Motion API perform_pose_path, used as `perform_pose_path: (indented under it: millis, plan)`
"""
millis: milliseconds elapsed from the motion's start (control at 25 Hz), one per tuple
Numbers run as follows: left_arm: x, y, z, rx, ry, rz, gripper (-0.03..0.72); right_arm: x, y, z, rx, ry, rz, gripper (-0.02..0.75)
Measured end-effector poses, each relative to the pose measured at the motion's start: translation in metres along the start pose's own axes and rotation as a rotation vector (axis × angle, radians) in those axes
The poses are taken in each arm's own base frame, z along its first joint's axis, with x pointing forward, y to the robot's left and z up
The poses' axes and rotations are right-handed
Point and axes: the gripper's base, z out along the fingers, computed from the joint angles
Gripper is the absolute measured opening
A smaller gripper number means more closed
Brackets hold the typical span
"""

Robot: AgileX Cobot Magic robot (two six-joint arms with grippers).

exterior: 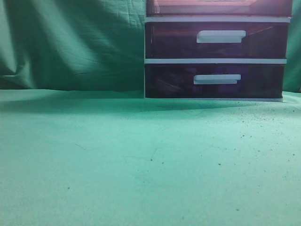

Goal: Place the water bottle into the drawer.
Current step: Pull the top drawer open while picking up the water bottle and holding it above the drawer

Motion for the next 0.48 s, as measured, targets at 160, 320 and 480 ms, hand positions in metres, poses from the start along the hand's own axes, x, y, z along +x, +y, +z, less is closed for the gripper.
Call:
perform_pose_path:
  millis: [160,320,480]
  plan:
    - [-0.001,-0.006,-0.008,0.027,-0.011,0.019,0.291,-0.042,0.013,-0.001,-0.031,-0.106,-0.091,0.000]
    - [0.003,-0.007,-0.008,0.039,0.028,-0.002,0.291,-0.086,0.026,0.016,0.003,0.101,-0.247,0.000]
    - [0.005,-0.009,-0.008,0.067,0.051,-0.044,0.291,-0.099,0.029,0.053,0.047,0.398,-0.302,0.000]
